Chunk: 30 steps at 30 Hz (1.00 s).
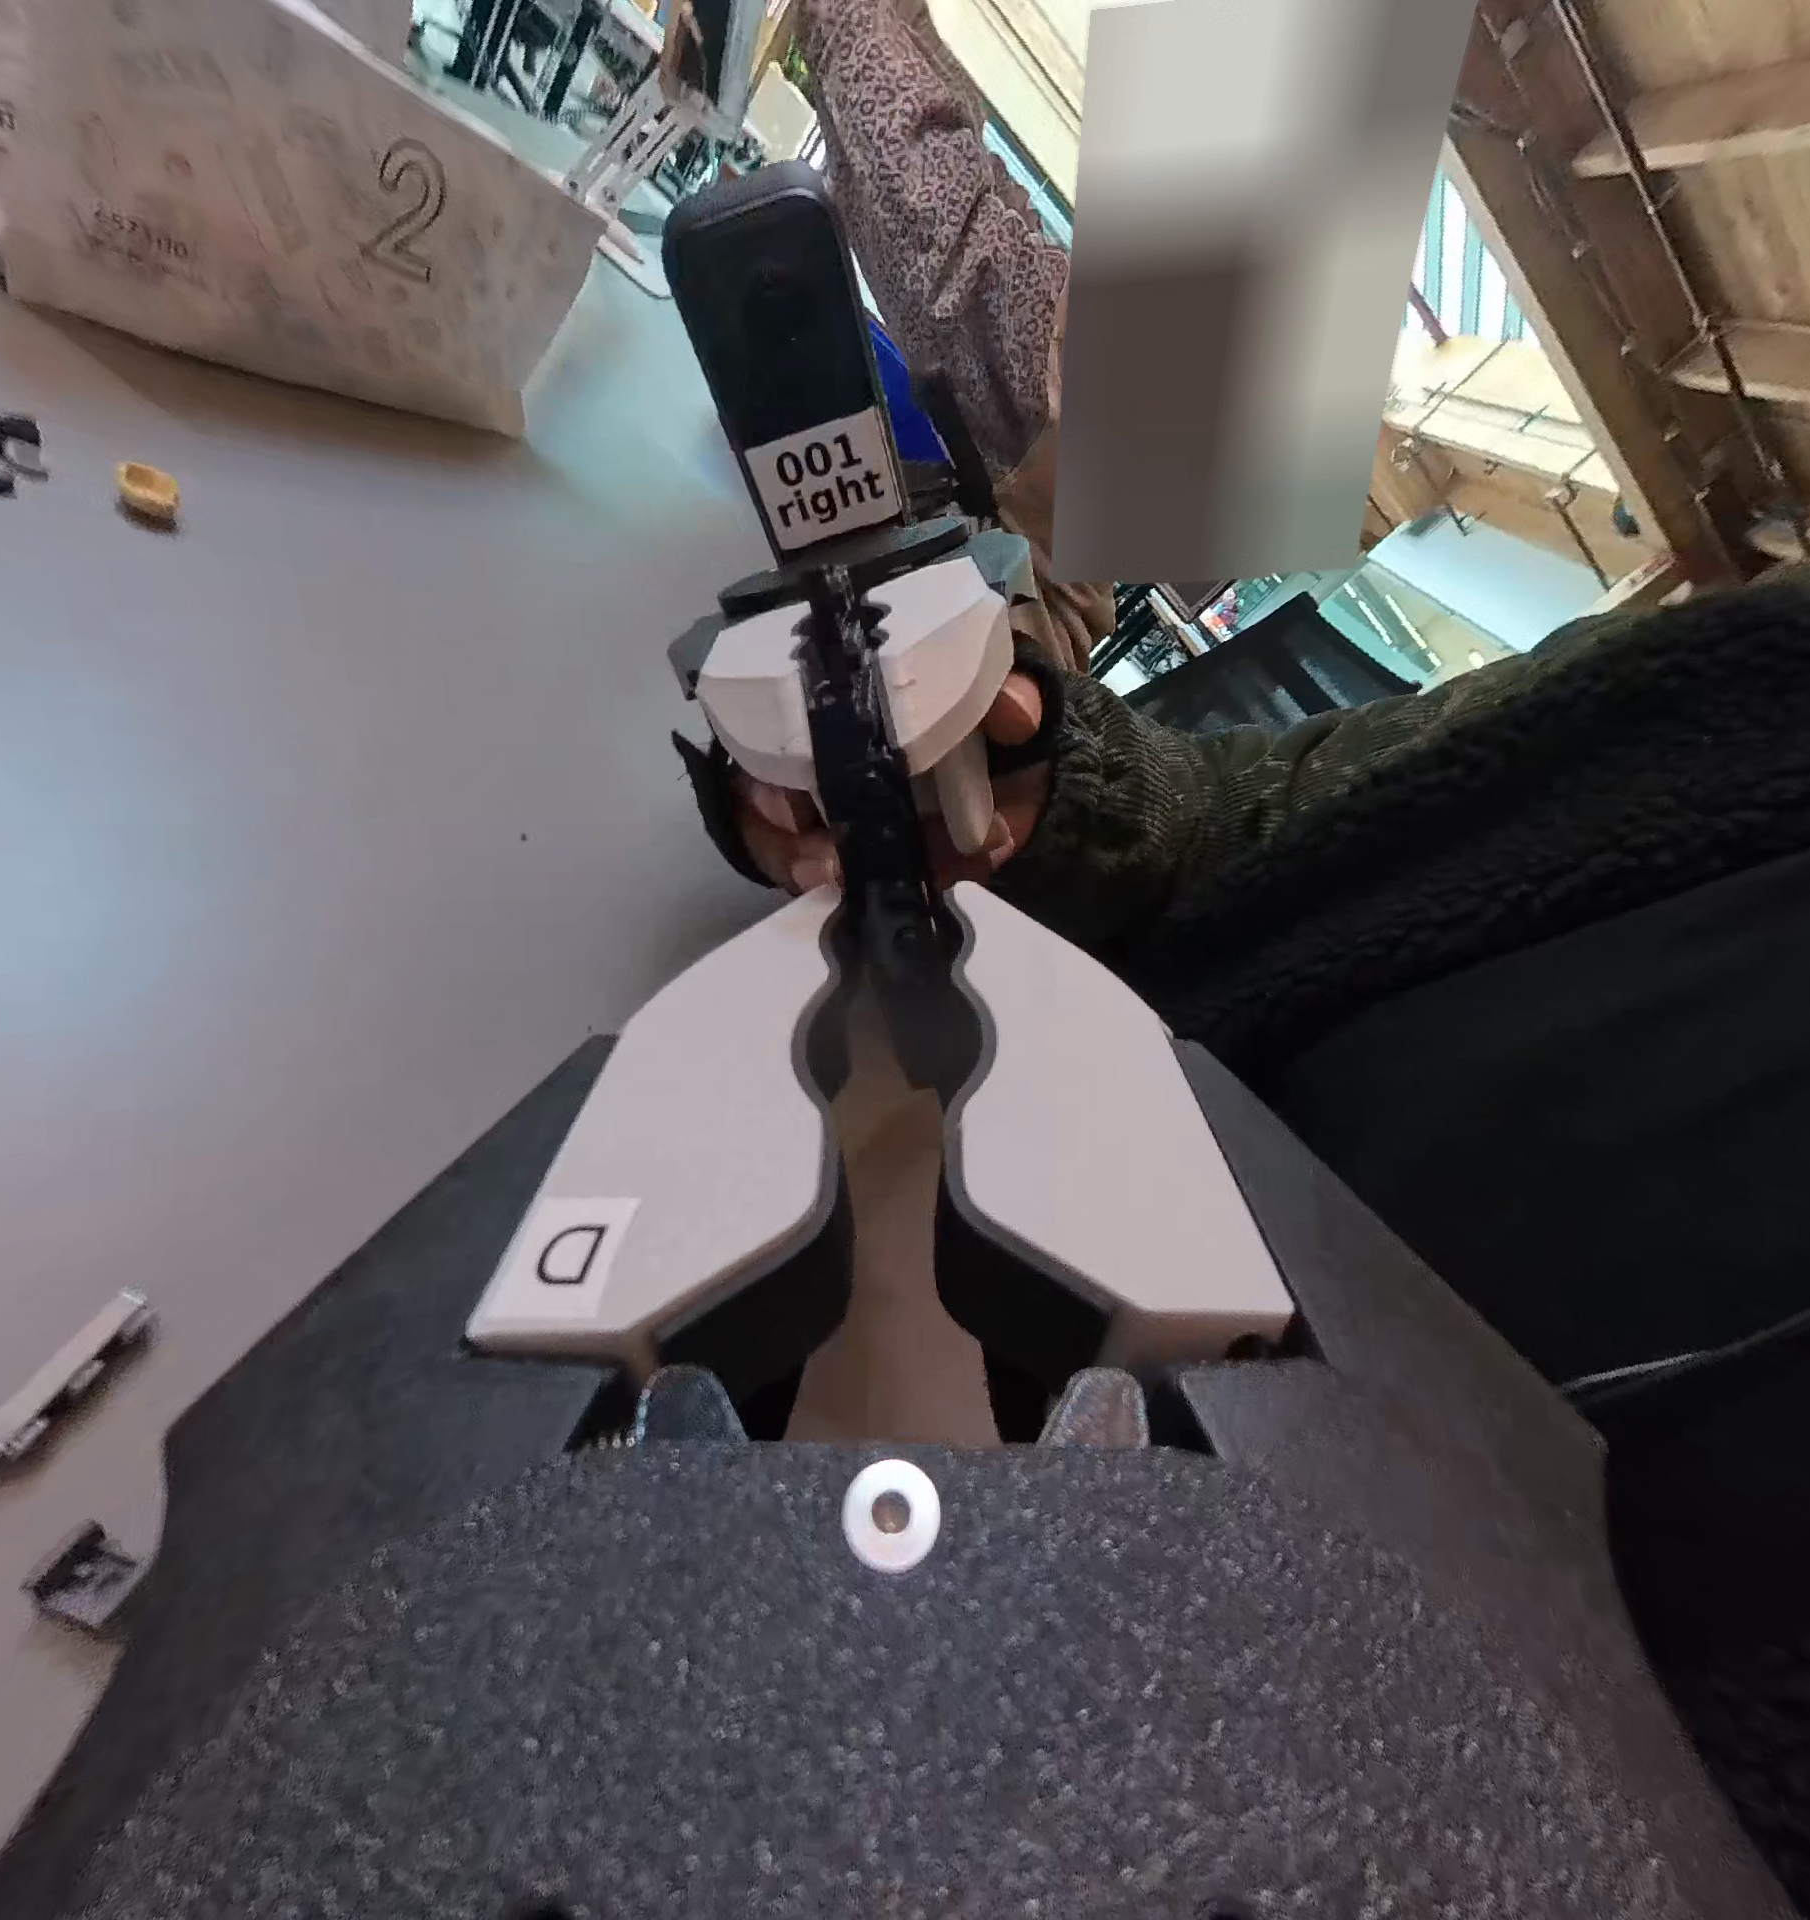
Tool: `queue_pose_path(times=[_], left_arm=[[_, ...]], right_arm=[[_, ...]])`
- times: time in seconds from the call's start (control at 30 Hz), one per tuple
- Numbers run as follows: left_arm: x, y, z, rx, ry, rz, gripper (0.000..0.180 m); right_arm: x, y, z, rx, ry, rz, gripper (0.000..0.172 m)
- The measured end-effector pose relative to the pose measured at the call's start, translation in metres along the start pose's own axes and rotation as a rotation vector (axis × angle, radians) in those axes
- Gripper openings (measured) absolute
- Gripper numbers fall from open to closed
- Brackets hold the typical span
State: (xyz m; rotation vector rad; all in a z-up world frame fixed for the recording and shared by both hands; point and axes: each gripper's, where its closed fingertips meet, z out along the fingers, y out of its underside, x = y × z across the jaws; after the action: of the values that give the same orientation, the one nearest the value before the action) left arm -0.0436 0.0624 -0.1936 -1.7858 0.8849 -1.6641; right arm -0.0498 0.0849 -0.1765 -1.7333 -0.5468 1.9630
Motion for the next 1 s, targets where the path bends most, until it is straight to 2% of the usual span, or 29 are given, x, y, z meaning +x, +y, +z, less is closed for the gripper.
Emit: queue_pose_path(times=[0.1, 0.23, 0.3, 0.37, 0.47, 0.53, 0.77, 0.9, 1.0], left_arm=[[-0.007, 0.003, 0.0, -0.008, 0.003, -0.11, 0.011], [-0.012, 0.006, -0.002, -0.005, 0.014, -0.201, 0.01], [-0.016, 0.009, -0.002, -0.014, -0.003, -0.212, 0.01], [-0.02, 0.012, -0.002, -0.03, -0.019, -0.227, 0.01], [-0.025, 0.019, 0.0, -0.059, -0.046, -0.243, 0.01], [-0.027, 0.024, 0.003, -0.088, -0.062, -0.246, 0.01], [-0.034, 0.053, 0.009, -0.253, -0.138, -0.238, 0.01], [-0.036, 0.06, 0.007, -0.296, -0.16, -0.255, 0.011], [-0.038, 0.061, 0.006, -0.304, -0.162, -0.272, 0.011]], right_arm=[[0.007, 0.001, 0.0, 0.0, 0.028, -0.002, 0.01], [0.016, -0.004, -0.006, -0.05, 0.182, -0.269, 0.012], [0.021, -0.01, -0.013, -0.085, 0.305, -0.483, 0.017], [0.022, -0.015, -0.018, -0.141, 0.44, -0.778, 0.022], [0.022, -0.009, -0.016, -0.298, 0.586, -1.183, 0.028], [0.032, 0.001, -0.014, -0.428, 0.658, -1.339, 0.032], [0.051, 0.026, -0.012, -0.665, 0.685, -1.505, 0.032], [0.054, 0.038, -0.008, -0.754, 0.706, -1.694, 0.015], [0.056, 0.039, -0.006, -0.758, 0.727, -1.765, 0.012]])
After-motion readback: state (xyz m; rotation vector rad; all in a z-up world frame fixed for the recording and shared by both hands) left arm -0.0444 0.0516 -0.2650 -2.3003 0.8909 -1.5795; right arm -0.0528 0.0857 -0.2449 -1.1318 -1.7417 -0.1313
